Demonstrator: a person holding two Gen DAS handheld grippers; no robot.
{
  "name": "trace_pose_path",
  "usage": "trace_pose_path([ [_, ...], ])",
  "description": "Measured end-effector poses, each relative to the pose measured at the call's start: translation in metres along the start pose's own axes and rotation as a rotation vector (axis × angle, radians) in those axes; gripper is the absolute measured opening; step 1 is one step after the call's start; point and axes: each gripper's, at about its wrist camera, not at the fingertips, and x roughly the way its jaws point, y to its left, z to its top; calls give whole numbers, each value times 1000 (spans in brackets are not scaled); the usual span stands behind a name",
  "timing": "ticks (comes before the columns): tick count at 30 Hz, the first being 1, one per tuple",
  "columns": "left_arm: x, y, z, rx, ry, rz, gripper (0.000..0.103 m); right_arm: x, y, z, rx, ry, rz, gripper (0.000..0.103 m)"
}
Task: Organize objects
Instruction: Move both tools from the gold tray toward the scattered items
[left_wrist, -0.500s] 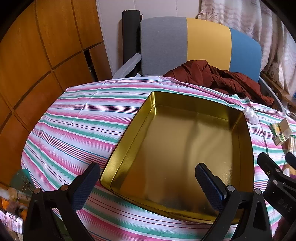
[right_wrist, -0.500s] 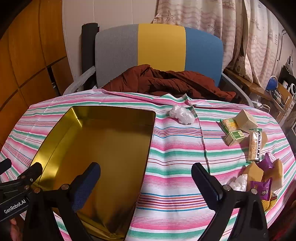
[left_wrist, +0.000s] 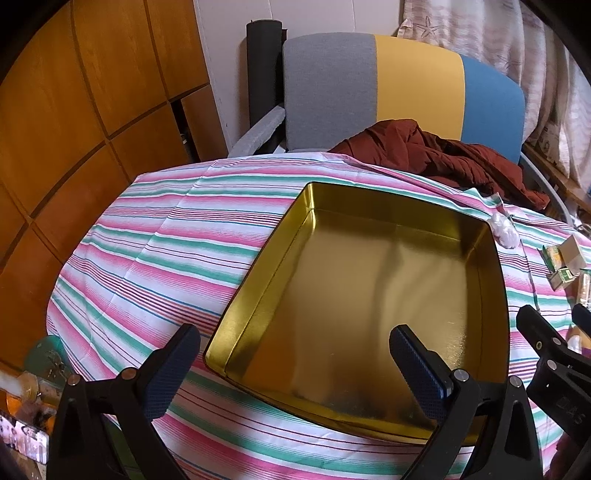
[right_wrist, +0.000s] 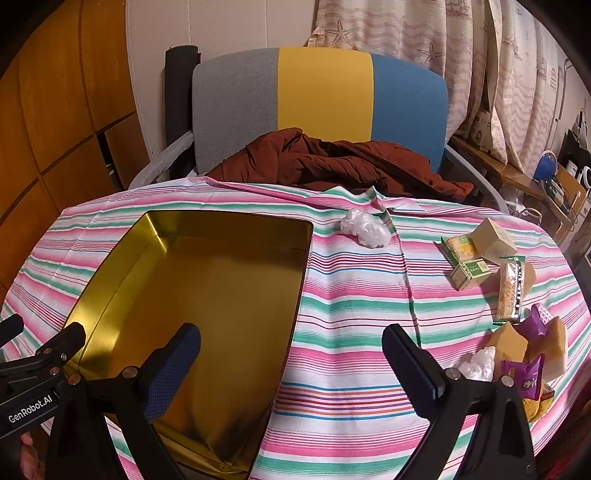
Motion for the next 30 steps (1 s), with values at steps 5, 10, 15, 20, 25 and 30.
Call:
trace_pose_path([
  [5, -2, -6, 0, 24, -14, 1, 103, -2, -5, -1, 9, -19, 16, 101],
  [10, -1, -13, 0, 33, -8, -45, 103, -11, -13, -2, 4, -75, 16, 98],
  [15, -3, -25, 0, 26, 4, -127, 103, -16, -26, -4, -13, -102, -7, 95],
  [20, -5, -42, -1, 48, 12, -147, 103, -15, -51, -11, 28, -93, 22, 94],
  [25, -6, -55, -13, 49, 13, -351, 103, -25, -84, -28, 19, -133, 41, 94],
  [30, 0, -85, -18, 27, 129, -539, 103, -37, -137, -54, 43, -136, -68, 95],
])
